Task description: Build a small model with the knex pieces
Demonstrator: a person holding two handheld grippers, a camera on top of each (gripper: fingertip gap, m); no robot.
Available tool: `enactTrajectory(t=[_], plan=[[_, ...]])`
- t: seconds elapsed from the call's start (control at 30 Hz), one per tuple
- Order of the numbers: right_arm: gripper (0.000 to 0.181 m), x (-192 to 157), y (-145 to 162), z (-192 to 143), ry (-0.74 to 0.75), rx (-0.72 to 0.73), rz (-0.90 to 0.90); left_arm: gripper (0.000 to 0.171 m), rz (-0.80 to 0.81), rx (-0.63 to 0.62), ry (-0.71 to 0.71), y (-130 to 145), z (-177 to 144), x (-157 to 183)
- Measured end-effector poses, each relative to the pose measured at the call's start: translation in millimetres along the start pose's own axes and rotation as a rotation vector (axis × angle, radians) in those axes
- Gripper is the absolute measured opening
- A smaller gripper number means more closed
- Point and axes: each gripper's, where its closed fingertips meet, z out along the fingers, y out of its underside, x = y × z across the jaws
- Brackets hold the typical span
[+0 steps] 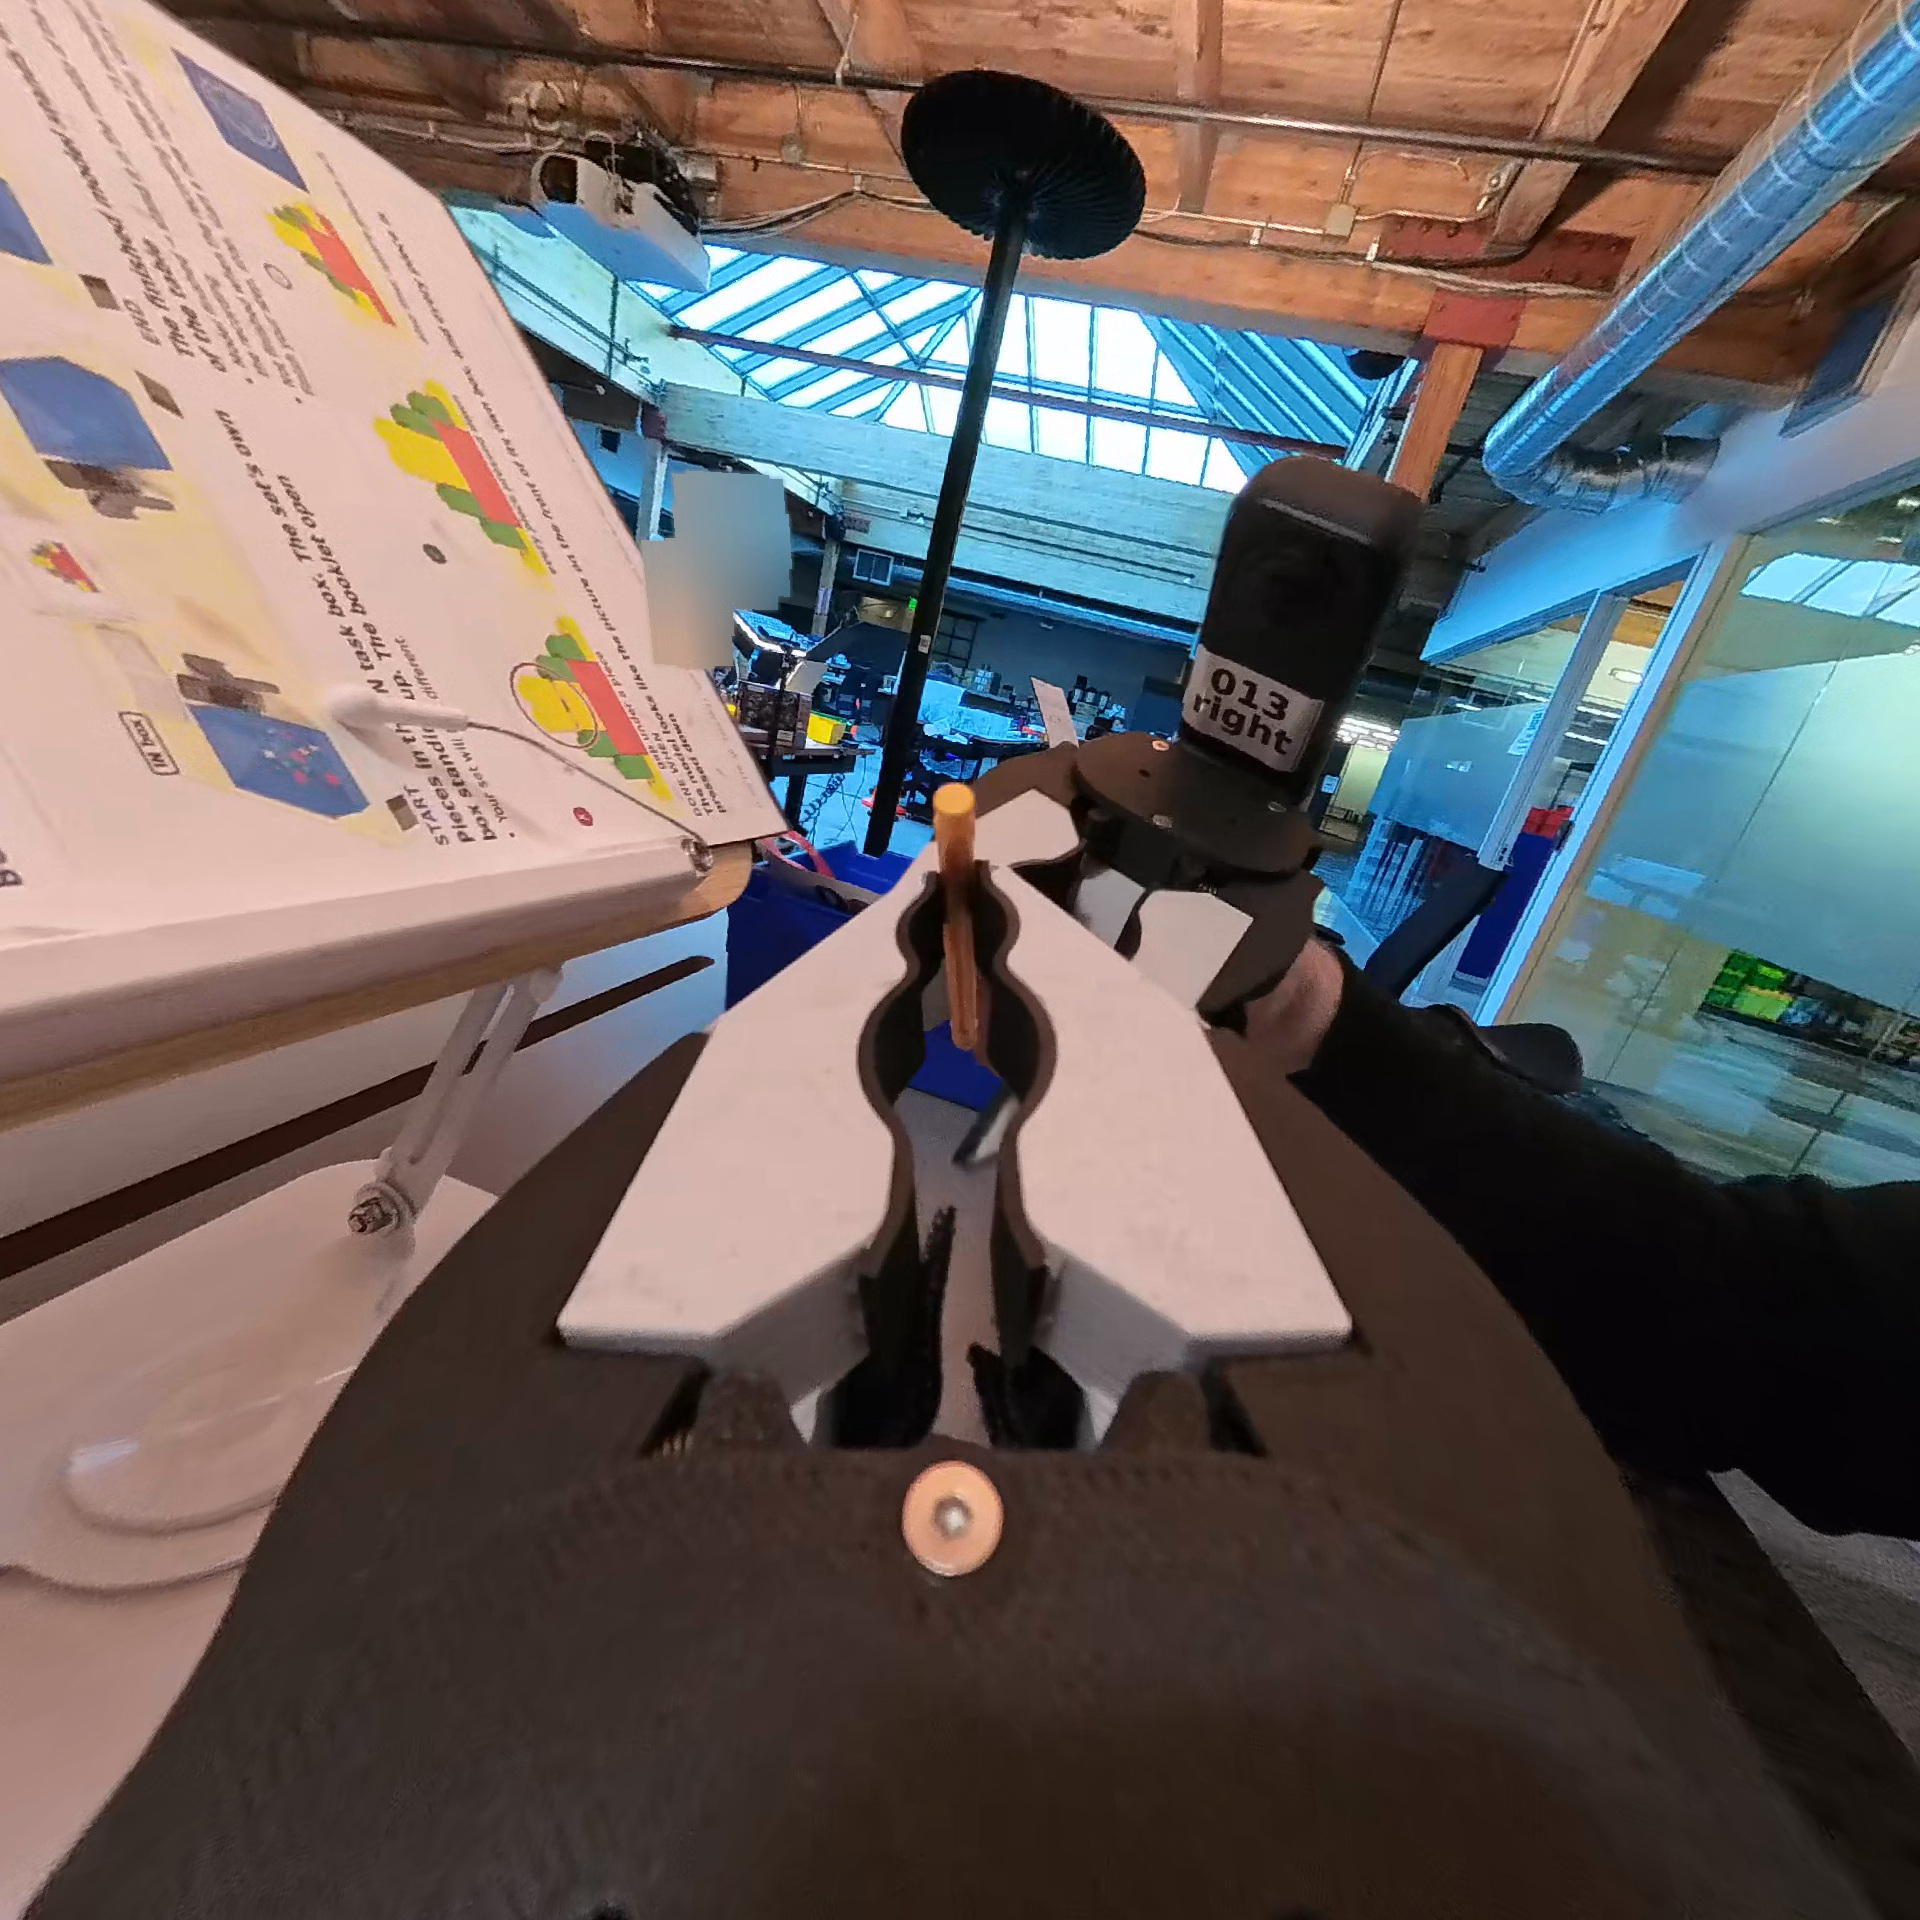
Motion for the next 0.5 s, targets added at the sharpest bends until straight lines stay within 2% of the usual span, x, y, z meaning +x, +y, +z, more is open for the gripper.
enactTrajectory(t=[0.07,0.13,0.17,0.3,0.4,0.47,0.5], plan=[[0.031,3,-6,-3,0.003,0.058,0.020,0.002,-0.010,-0.007,-0.003,3,0,-4],[0.008,7,-7,-3,0.031,0.065,0.000,0.002,-0.010,-0.007,-0.013,5,0,-7],[0.003,6,-6,-3,0.028,0.063,-0.012,0.002,-0.014,-0.003,-0.010,5,0,-7],[0.003,13,-1,-2,0.065,0.012,-0.033,0.004,-0.003,-0.058,-0.025,12,0,-14],[0.003,29,14,-2,0.127,-0.064,-0.046,0.020,0.112,-0.256,-0.154,37,-4,-43],[0.003,37,30,-2,0.161,-0.137,-0.052,0.033,0.189,-0.440,-0.258,62,-13,-69],[0.003,42,39,-2,0.179,-0.181,-0.062,0.031,0.215,-0.528,-0.282,75,-18,-78]])
